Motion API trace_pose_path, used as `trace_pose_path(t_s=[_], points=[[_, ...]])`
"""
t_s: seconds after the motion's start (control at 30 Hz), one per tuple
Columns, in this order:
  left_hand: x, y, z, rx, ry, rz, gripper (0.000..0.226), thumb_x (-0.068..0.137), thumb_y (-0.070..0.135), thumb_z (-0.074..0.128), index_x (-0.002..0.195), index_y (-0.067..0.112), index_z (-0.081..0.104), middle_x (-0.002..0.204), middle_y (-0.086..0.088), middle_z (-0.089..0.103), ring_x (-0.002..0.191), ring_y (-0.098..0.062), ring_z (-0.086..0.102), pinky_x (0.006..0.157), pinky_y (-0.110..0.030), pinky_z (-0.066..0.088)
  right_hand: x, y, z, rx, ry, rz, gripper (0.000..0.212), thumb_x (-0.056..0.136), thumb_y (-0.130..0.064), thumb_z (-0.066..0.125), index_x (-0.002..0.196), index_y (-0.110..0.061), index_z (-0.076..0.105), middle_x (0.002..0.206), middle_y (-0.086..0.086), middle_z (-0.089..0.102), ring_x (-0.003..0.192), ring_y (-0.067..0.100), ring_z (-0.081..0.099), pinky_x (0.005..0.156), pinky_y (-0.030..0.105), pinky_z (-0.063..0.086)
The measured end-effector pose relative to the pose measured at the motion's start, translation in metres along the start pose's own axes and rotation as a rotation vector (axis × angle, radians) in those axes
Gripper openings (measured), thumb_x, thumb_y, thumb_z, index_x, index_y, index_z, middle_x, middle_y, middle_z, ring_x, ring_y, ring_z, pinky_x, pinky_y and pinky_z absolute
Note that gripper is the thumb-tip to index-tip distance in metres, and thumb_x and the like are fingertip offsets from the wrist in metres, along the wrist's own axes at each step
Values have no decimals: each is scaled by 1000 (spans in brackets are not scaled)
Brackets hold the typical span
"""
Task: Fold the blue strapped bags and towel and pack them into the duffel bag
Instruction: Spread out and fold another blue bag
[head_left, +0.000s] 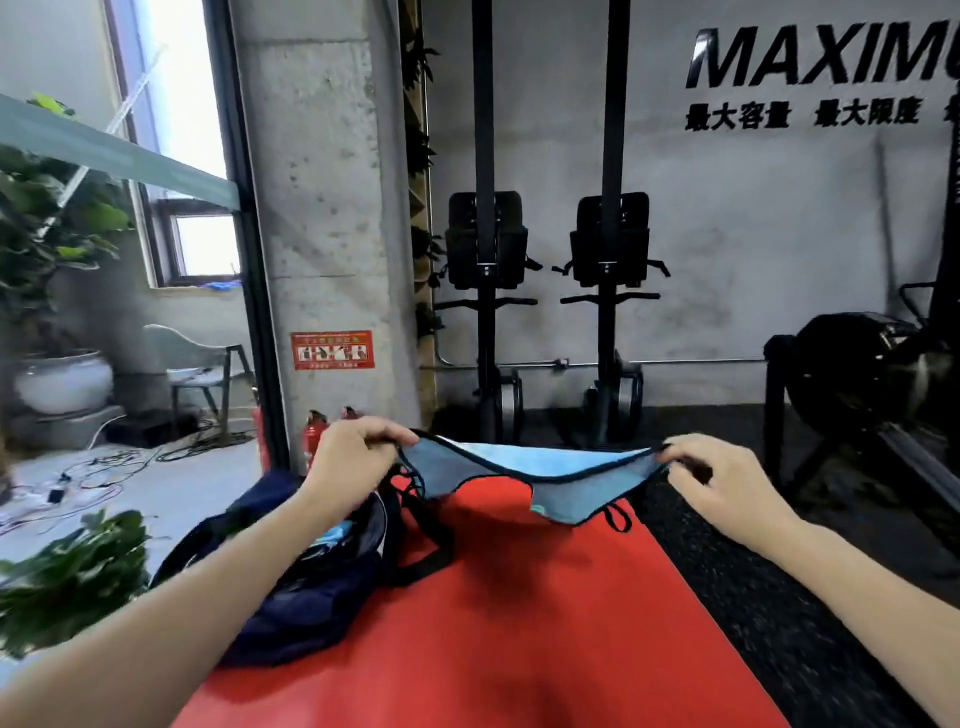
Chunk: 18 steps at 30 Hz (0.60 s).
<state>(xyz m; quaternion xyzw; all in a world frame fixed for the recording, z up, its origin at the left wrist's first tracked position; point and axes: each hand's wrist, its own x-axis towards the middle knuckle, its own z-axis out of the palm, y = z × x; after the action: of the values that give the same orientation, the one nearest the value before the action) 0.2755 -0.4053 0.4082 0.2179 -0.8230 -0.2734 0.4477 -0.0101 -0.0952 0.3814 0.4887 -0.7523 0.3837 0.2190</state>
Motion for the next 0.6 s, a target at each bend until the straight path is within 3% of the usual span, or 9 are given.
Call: trace_pose_path(t_s=[0.1,0.2,0.27,0.37,0.53,0.6], points=[[-87,-21,12,-31,-27,-46,54,76,-16,56,67,35,74,79,18,74,78,-2,69,80,-24,54,-76,-2,-2,49,-106,88,26,82,7,72,80,-19,74,90,-11,73,88,-5,63,77,3,41],[-156,-33,22,-95,-39,-99,53,78,-19,52,71,28,75,80,12,74,66,-7,65,61,-20,49,-131,-2,-7,39,-200,112,33,83,5,72,73,-27,72,85,-18,71,84,-2,65,74,7,43],[-188,-35,29,-109,-36,-93,53,78,-21,51,74,27,74,82,12,73,68,-4,64,63,-18,48,-154,0,-10,23,-255,143,36,85,2,72,70,-31,71,82,-21,71,82,-1,66,75,9,43],[-213,-34,38,-86,-13,-47,51,78,-21,52,80,25,74,87,17,71,87,-6,68,79,-21,52,-169,3,-12,13,-280,193,36,85,-1,72,69,-33,72,78,-22,71,81,-1,67,76,11,44],[-208,-29,49,-47,53,59,47,79,-22,53,88,19,76,93,15,70,95,-1,65,83,-8,44,-156,13,-12,57,-236,246,30,87,-6,71,69,-31,72,74,-15,71,73,8,65,73,24,48],[-195,-37,59,-22,37,57,48,81,-19,53,91,21,76,98,17,68,96,-2,65,83,-9,44,-142,20,-4,65,-232,273,26,87,-10,70,69,-28,73,71,-14,70,69,7,62,67,20,46]])
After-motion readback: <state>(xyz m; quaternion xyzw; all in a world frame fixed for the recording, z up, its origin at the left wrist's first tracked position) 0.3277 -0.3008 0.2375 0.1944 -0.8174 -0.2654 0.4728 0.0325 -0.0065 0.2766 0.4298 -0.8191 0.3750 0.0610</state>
